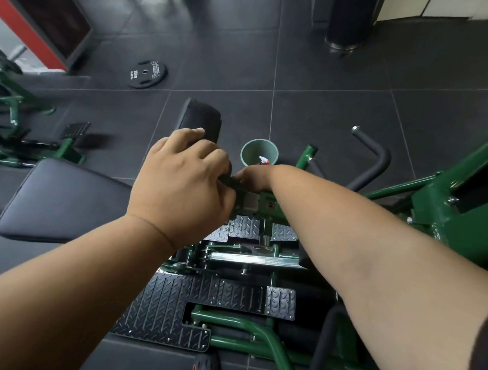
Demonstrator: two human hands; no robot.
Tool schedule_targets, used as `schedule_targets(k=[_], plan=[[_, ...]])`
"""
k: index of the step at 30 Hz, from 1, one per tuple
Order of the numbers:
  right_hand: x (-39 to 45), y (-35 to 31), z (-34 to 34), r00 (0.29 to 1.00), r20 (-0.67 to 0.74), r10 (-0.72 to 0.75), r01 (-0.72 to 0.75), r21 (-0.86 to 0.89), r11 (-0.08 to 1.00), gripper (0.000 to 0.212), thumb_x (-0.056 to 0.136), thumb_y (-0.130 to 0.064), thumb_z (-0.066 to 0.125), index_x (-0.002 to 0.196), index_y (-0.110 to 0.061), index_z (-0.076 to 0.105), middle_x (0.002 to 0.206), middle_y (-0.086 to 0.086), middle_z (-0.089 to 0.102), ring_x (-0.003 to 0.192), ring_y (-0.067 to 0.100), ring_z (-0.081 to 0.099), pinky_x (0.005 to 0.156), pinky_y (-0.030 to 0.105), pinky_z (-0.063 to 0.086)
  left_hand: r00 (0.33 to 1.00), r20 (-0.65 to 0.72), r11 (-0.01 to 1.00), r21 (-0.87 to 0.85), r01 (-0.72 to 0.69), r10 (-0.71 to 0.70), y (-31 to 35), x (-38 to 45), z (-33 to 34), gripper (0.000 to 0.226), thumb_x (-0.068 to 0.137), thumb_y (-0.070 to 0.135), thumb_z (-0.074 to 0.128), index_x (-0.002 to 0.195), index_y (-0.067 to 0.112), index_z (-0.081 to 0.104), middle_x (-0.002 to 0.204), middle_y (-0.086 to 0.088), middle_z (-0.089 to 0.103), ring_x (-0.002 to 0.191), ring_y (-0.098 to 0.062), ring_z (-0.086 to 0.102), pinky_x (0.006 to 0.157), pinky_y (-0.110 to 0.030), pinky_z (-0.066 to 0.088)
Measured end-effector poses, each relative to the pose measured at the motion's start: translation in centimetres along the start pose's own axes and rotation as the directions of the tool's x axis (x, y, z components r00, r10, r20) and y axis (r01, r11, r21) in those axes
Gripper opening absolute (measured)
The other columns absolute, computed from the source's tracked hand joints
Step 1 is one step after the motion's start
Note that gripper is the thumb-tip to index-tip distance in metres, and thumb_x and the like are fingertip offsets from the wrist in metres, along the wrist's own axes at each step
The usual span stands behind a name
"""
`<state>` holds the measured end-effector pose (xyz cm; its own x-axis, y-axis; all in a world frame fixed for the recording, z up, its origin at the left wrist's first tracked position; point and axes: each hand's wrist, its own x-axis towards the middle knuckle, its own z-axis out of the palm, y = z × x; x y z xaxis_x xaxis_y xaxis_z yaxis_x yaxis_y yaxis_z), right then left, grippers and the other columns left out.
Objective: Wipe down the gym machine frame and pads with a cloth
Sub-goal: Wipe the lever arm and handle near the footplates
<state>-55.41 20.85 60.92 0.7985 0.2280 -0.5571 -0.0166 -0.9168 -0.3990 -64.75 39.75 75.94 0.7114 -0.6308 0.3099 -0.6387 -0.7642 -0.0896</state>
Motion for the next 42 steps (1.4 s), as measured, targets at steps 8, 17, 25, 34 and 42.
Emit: schedule_targets(k=[8, 17, 25, 34, 42], plan=[[-3.1, 3.7, -1.0, 0.978, 0.197, 0.067, -0.048, -0.098, 0.994, 0.039, 0.114, -0.035, 0.040, 0.150, -0.029, 0.054, 0.150, -0.003, 0.055, 0.139, 0.022, 0.049, 0.100, 0.029, 0.032, 1.000, 0.017, 1.000, -0.010, 0.021, -0.021, 0.3, 0.0, -0.2, 0.030, 0.084, 0.036, 0.048, 0.089, 0.020, 0.073, 0.103, 0.004, 0.076, 0.129, -0.036, 0.057, 0.101, -0.047, 0.046], [0.6, -1.3, -1.2, 0.990, 0.140, 0.025, -0.009, -0.117, 0.993, 0.036, 0.110, -0.035, 0.044, 0.130, -0.014, 0.065, 0.131, 0.008, 0.065, 0.109, 0.027, 0.058, 0.096, 0.040, 0.042, 0.999, 0.040, 1.000, 0.009, 0.011, -0.011, 0.1, 0.0, -0.2, 0.024, 0.080, 0.034, 0.053, 0.089, 0.021, 0.071, 0.103, 0.005, 0.074, 0.130, -0.034, 0.055, 0.101, -0.042, 0.042], [0.7, 1.4, -0.4, 0.971, 0.230, 0.068, -0.084, 0.064, 0.994, 0.047, 0.107, -0.054, 0.046, 0.129, -0.020, 0.067, 0.118, -0.001, 0.067, 0.111, 0.024, 0.062, 0.099, 0.041, 0.043, 0.999, 0.043, 1.000, -0.012, 0.010, -0.010, 0.0, 0.0, -0.3, 0.025, 0.082, 0.036, 0.053, 0.091, 0.022, 0.072, 0.105, 0.007, 0.073, 0.129, -0.033, 0.055, 0.104, -0.040, 0.040], [2.1, -2.0, -1.6, 0.962, 0.252, 0.102, -0.171, 0.272, 0.947, 0.027, 0.108, -0.022, 0.049, 0.094, -0.005, 0.065, 0.091, 0.021, 0.066, 0.079, 0.027, 0.057, 0.073, 0.034, 0.045, 0.998, 0.058, 1.000, -0.007, 0.019, -0.019, 0.0, 0.0, -0.1, 0.030, 0.083, 0.035, 0.048, 0.093, 0.021, 0.072, 0.107, 0.006, 0.074, 0.131, -0.032, 0.055, 0.105, -0.043, 0.043], [0.6, 2.1, -0.7, 0.976, 0.206, 0.069, -0.103, 0.159, 0.982, 0.042, 0.103, -0.053, 0.051, 0.122, -0.021, 0.070, 0.114, -0.003, 0.068, 0.108, 0.022, 0.062, 0.107, 0.044, 0.044, 0.999, 0.035, 1.000, -0.022, 0.016, -0.016, 0.0, -0.1, -0.1, 0.028, 0.083, 0.037, 0.049, 0.091, 0.021, 0.071, 0.106, 0.006, 0.074, 0.130, -0.033, 0.055, 0.105, -0.043, 0.043]])
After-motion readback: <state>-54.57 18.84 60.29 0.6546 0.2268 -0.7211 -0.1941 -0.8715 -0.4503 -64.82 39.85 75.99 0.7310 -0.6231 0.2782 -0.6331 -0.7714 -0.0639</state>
